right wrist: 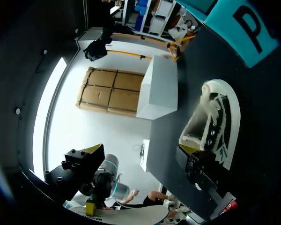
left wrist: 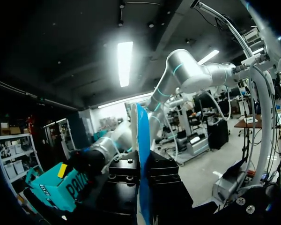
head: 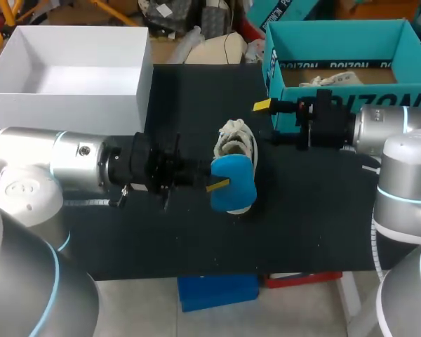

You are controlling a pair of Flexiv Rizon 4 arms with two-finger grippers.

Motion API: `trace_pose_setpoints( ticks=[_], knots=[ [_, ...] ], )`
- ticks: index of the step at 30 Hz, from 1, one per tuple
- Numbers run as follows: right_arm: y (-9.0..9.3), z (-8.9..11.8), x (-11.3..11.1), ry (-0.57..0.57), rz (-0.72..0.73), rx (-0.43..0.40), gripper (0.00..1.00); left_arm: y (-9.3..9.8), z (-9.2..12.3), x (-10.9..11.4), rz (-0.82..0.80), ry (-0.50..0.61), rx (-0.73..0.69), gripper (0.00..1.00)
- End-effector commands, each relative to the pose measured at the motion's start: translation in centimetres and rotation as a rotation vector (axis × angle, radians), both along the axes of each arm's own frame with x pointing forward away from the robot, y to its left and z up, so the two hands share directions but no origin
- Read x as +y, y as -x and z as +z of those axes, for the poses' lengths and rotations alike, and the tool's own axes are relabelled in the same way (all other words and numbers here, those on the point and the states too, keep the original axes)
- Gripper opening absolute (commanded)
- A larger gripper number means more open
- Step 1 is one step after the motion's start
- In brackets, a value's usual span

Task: Take the shoe out of the shoebox, open the shoe tongue, remove and reinsert the insole, then place the shoe into the shoebox

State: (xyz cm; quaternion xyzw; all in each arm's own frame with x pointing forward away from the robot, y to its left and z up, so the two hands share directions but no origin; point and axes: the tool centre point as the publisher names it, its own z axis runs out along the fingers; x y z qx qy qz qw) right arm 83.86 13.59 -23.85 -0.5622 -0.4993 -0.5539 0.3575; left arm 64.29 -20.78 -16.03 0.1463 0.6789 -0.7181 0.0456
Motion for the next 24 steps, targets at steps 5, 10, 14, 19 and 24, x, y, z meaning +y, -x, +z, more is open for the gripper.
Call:
trace_pose_setpoints(
  ticks=[5, 10, 14, 19, 24],
  knots=[
    [0.0, 0.0, 0.2, 0.0, -0.005, -0.001, 1.0, 0.2, 0.0, 0.0, 0.005, -0.002, -0.001, 0.0],
    [0.0, 0.0, 0.2, 0.0, -0.005, -0.001, 1.0, 2.4, -1.2, 0.0, -0.008, 0.066, -0.26, 0.0],
    [0.0, 0.0, 0.2, 0.0, -0.005, -0.001, 1.0, 2.0, -3.2, 0.4, 0.017, 0.089, -0.414, 0.0],
    [0.0, 0.0, 0.2, 0.0, -0.005, -0.001, 1.0, 1.1, -4.6, 0.9, 0.066, 0.07, -0.621, 0.0],
    [0.0, 0.0, 0.2, 0.0, -0.005, -0.001, 1.0, 0.0, -5.3, 1.0, 0.04, 0.003, -0.78, 0.0]
  ],
)
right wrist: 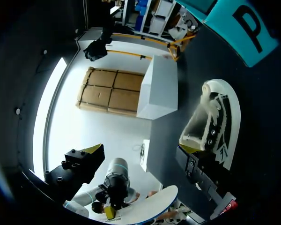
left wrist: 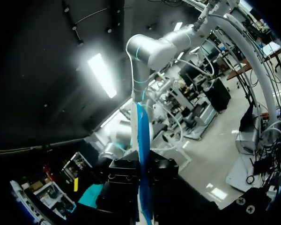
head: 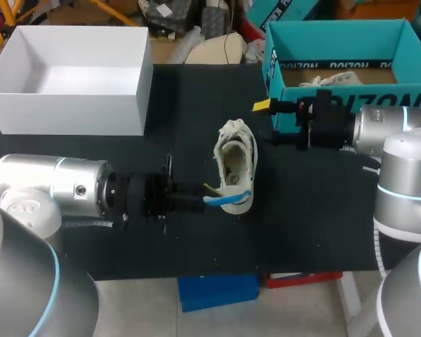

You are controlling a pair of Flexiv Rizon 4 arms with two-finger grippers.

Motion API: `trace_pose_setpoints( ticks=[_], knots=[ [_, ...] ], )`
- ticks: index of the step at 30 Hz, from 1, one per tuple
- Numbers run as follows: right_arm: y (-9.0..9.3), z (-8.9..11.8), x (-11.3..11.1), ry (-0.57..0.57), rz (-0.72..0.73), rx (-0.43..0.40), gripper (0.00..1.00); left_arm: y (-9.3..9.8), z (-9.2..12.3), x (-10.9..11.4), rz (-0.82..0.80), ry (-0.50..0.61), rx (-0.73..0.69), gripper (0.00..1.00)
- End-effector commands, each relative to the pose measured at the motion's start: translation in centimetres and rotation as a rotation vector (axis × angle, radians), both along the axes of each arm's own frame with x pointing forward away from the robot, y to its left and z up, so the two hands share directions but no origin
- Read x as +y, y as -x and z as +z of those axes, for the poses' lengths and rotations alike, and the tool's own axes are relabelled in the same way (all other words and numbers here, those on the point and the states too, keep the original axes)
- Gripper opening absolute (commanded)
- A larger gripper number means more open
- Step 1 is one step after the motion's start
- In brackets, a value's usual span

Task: Take the shoe out of the shoebox, open the shoe tongue, remove and reinsert the insole, then place the shoe into the shoebox

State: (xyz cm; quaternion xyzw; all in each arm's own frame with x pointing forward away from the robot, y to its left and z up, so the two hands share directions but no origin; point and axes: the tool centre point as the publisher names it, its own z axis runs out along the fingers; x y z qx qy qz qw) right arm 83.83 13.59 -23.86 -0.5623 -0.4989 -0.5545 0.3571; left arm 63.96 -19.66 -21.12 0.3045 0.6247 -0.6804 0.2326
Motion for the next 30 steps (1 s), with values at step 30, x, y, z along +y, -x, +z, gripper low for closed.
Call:
trace_pose_setpoints(
  ticks=[30],
  knots=[
    [0.0, 0.0, 0.2, 0.0, -0.003, 0.0, 1.0, 0.0, -2.9, 1.1, 0.044, 0.058, -0.95, 0.0]
  ],
)
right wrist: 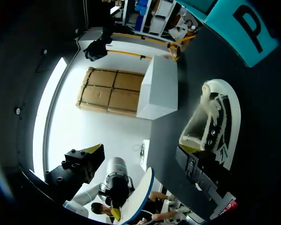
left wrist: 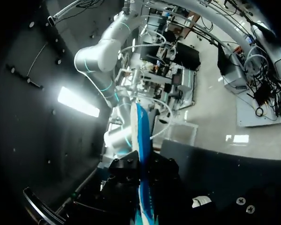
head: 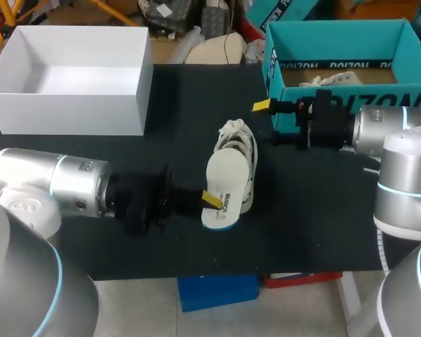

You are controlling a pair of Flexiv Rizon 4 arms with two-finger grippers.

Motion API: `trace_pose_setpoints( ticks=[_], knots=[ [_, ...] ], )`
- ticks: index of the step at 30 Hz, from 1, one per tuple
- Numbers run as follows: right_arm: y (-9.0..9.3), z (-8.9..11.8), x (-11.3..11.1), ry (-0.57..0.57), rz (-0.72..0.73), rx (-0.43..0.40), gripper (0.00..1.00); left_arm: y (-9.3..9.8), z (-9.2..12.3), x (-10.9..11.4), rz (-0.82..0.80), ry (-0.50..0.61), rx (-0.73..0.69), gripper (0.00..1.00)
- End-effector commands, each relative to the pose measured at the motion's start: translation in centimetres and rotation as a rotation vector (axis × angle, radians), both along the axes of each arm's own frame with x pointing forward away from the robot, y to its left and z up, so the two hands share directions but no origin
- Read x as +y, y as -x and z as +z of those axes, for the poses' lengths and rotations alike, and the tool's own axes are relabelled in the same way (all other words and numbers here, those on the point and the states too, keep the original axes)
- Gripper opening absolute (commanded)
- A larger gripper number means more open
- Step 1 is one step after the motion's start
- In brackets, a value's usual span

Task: Take the shoe out of the shoebox, open the shoe tongue, remove and reinsert the insole, then place the shoe into the shoebox

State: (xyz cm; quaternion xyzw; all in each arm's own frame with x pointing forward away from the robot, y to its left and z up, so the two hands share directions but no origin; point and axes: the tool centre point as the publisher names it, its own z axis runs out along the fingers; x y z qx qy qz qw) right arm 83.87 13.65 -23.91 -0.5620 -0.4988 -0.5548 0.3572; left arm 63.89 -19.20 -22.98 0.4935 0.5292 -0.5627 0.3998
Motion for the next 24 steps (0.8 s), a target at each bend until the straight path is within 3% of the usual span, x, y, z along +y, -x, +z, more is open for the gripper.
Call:
trace_pose_setpoints(
  ticks=[1, 2, 4, 6, 18, 24],
  knots=[
    [0.0, 0.0, 0.1, 0.001, -0.003, 0.001, 1.0, -0.1, -1.3, 0.6, 0.04, 0.07, -0.387, 0.0],
    [0.0, 0.0, 0.1, 0.001, -0.003, 0.001, 1.0, -0.4, -1.5, 0.7, 0.046, 0.069, -0.405, 0.0],
    [0.0, 0.0, 0.1, 0.001, -0.003, 0.001, 1.0, -0.6, -2.2, 0.5, 0.072, -0.035, -0.536, 0.0],
    [0.0, 0.0, 0.1, 0.001, -0.003, 0.001, 1.0, -1.1, -2.8, 0.4, 0.107, -0.075, -0.513, 0.0],
    [0.0, 0.0, 0.1, 0.001, -0.003, 0.001, 1.0, -1.1, -2.8, 0.4, 0.107, -0.075, -0.513, 0.0],
    [0.0, 0.0, 0.1, 0.001, -0.003, 0.001, 1.0, -1.3, -4.5, 0.5, 0.125, -0.035, -0.417, 0.0]
  ],
)
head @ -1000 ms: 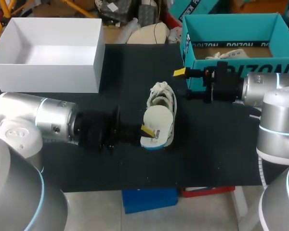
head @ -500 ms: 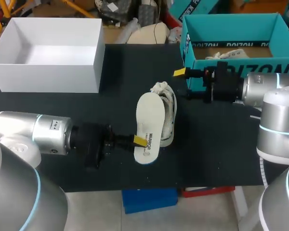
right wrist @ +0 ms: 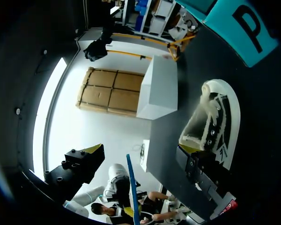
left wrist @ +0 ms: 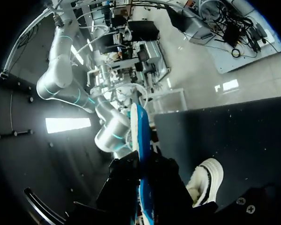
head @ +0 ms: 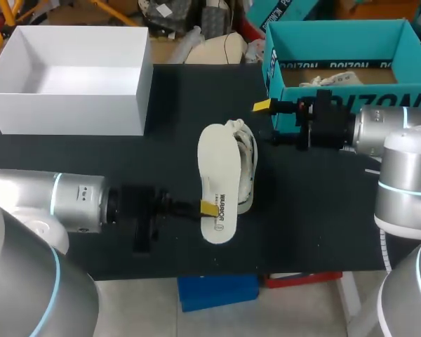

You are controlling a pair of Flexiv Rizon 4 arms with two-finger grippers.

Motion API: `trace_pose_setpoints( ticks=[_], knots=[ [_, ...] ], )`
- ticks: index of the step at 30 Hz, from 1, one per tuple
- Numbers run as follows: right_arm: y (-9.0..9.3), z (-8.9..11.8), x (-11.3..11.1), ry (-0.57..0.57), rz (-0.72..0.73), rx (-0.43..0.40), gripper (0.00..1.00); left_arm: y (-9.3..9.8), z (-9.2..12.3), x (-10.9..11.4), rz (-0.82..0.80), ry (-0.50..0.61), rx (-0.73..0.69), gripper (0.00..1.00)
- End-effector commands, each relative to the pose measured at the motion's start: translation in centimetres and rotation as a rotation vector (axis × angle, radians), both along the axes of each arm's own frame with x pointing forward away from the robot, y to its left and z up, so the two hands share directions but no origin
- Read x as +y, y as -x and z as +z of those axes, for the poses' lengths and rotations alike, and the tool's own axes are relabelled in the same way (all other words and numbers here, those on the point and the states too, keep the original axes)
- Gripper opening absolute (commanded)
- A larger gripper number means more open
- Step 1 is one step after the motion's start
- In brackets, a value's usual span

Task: Take the shoe out of the shoebox, open the shoe tongue, remove and reinsert the insole, then place the shoe into the shoebox

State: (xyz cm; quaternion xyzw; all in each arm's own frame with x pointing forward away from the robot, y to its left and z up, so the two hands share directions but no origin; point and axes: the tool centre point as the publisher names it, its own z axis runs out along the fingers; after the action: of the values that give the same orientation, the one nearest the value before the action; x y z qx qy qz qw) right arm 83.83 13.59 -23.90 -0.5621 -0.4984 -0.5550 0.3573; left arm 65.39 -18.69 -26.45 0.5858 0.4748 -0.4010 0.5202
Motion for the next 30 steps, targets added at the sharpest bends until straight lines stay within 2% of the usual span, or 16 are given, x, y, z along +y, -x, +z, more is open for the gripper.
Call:
trace_pose_setpoints(
  ticks=[1, 6, 9, 23, 30],
  knots=[
    [0.0, 0.0, 0.2, 0.002, -0.003, 0.0, 1.0, 0.1, -1.2, 0.0, 0.003, 0.026, 0.013, 0.0],
    [0.0, 0.0, 0.2, 0.002, -0.003, 0.0, 1.0, -0.9, -1.7, -0.1, -0.007, -0.005, 0.017, 0.0],
    [0.0, 0.0, 0.2, 0.002, -0.003, 0.0, 1.0, -2.2, -1.7, -0.1, 0.0, -0.047, 0.023, 0.0],
    [0.0, 0.0, 0.2, 0.002, -0.003, 0.0, 1.0, -8.5, -2.3, -0.7, 0.028, -0.071, -0.011, 0.0],
    [0.0, 0.0, 0.2, 0.002, -0.003, 0.0, 1.0, -10.4, -2.1, -1.1, 0.038, -0.045, -0.023, 0.0]
  ],
)
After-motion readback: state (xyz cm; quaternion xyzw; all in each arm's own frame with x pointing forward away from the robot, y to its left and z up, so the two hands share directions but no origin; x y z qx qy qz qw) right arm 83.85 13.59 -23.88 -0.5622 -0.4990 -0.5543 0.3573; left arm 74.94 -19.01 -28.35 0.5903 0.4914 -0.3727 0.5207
